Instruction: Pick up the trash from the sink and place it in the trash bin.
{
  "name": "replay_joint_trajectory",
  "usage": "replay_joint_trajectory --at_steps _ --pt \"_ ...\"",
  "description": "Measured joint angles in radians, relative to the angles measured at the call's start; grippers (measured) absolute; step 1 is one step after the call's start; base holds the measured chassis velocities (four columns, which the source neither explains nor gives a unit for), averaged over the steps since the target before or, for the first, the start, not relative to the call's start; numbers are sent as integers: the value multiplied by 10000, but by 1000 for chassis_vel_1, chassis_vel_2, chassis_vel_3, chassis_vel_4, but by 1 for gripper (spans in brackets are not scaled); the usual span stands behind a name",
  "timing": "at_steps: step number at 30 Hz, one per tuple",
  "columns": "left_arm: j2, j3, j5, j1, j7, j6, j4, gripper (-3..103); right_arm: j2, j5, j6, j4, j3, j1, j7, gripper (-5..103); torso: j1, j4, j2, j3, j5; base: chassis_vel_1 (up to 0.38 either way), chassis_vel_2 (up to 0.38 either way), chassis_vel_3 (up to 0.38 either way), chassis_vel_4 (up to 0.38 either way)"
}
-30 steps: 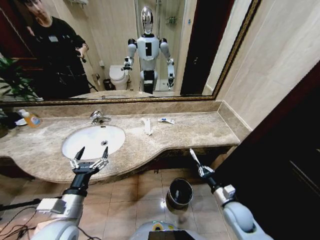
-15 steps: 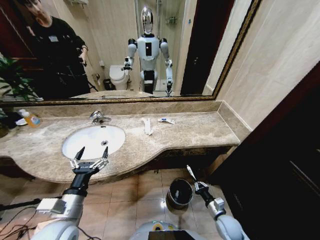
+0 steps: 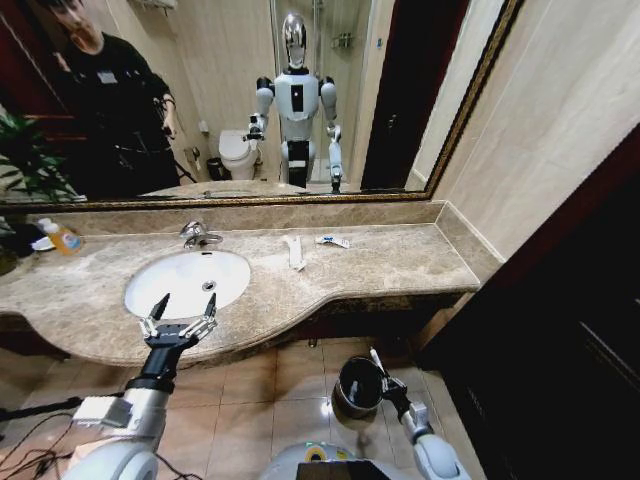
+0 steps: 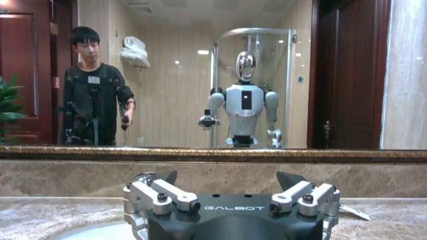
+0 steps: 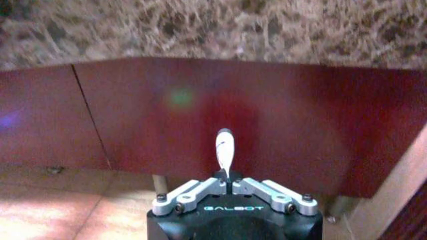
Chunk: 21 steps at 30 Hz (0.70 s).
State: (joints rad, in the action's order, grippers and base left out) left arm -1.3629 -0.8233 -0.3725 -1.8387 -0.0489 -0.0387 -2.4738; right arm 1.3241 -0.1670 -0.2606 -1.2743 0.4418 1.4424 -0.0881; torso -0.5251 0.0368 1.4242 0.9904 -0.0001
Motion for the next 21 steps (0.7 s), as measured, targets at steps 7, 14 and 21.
replay_joint_trajectory --at_steps 7,14,21 --pt "0 0 0 0 0 0 0 100 417 439 -548 1306 -51 -566 522 0 0 0 0 0 0 0 0 0 0" --pt "0 0 0 0 0 0 0 100 1129 -360 523 1023 -204 -708 1557 0 0 0 0 0 -1 0 0 0 0" --pt "0 0 0 0 0 0 0 100 1481 -778 964 919 -340 -936 2151 0 0 0 0 0 -1 0 0 0 0"
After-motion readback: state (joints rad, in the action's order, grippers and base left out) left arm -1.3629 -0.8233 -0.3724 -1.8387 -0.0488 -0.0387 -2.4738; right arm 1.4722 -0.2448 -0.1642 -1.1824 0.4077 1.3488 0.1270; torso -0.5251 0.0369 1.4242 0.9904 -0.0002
